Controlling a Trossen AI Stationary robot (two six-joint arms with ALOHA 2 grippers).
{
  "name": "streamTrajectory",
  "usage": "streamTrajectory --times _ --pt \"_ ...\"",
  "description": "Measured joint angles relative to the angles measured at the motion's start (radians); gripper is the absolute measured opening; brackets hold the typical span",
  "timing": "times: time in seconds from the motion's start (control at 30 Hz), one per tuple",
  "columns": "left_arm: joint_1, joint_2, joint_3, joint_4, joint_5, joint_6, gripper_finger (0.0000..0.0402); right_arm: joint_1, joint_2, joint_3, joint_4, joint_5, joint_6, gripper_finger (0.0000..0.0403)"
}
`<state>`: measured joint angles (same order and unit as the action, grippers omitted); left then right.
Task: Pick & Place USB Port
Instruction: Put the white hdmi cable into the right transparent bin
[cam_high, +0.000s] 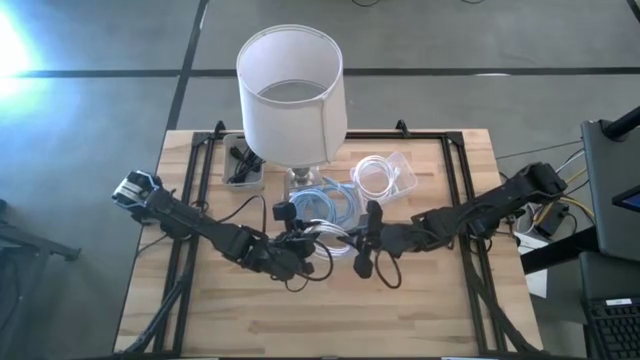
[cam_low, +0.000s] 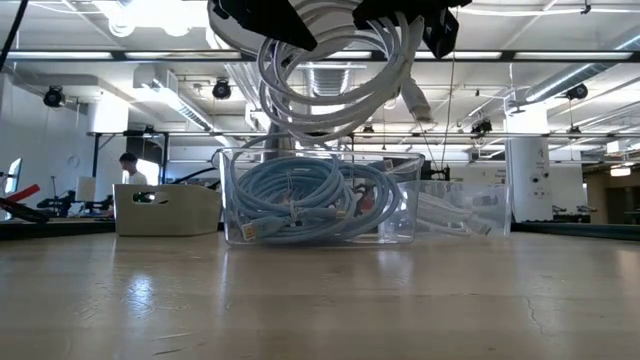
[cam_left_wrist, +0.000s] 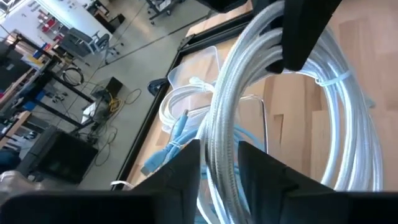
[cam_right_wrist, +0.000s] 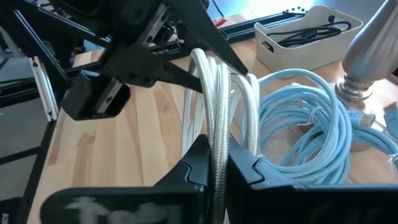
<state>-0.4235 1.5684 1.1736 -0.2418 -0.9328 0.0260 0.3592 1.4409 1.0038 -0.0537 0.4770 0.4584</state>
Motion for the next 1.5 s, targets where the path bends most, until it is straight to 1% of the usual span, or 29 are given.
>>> streamTrajectory --times 0.1,0.33,0.5,0.57,0.7,0.8,0.9,1.03,1.13,1.23,1.3,1.33,1.43,1.5 --pt "-0.017 -0.001 0.009 -0.003 -0.008 -0.002 0.0122 -0.002 -0.018 0.002 -0.001 -0.003 -0.011 0.0014" --pt "-0.047 -0.070 0.022 -0.003 -0.012 -0.051 0.0122 -0.014 -0.076 0.002 -0.059 -0.001 -0.016 0.0014" --pt "-0.052 -0.124 0.015 -0.092 -0.019 -0.125 0.0119 -0.012 -0.111 0.002 -0.153 0.002 -0.011 0.0013" --pt "-0.056 -0.138 0.015 -0.132 -0.018 -0.159 0.0117 -0.012 -0.132 0.002 -0.205 0.044 0.002 0.0013" --pt "-0.066 -0.152 0.015 -0.193 -0.019 -0.213 0.0114 -0.014 -0.201 0.002 -0.279 0.174 -0.015 0.0017" --pt "-0.071 -0.152 0.015 -0.219 -0.020 -0.220 0.0112 -0.022 -0.270 0.002 -0.375 0.232 -0.021 0.0024" --pt "-0.071 -0.152 0.013 -0.225 -0.023 -0.222 0.0112 -0.038 -0.343 -0.003 -0.470 0.280 0.019 0.0026" --pt "-0.071 -0.152 0.007 -0.222 -0.034 -0.243 0.0112 -0.076 -0.420 -0.041 -0.518 0.307 0.009 0.0021" --pt "-0.071 -0.152 0.000 -0.223 -0.036 -0.264 0.0112 -0.126 -0.466 -0.091 -0.517 0.302 -0.048 0.0019" --pt "-0.070 -0.152 -0.001 -0.222 -0.036 -0.265 0.0112 -0.203 -0.499 -0.152 -0.477 0.304 -0.153 0.0019" --pt "-0.070 -0.152 -0.001 -0.222 -0.036 -0.265 0.0112 -0.265 -0.517 -0.203 -0.388 0.273 -0.252 0.0019" --pt "-0.070 -0.152 -0.001 -0.221 -0.036 -0.265 0.0112 -0.299 -0.526 -0.230 -0.326 0.227 -0.301 0.0018" --pt "-0.070 -0.152 -0.001 -0.218 -0.036 -0.265 0.0112 -0.417 -0.541 -0.315 -0.148 0.015 -0.430 0.0018" --pt "-0.070 -0.152 -0.001 -0.217 -0.035 -0.263 0.0112 -0.497 -0.548 -0.367 -0.070 -0.118 -0.477 0.0018"
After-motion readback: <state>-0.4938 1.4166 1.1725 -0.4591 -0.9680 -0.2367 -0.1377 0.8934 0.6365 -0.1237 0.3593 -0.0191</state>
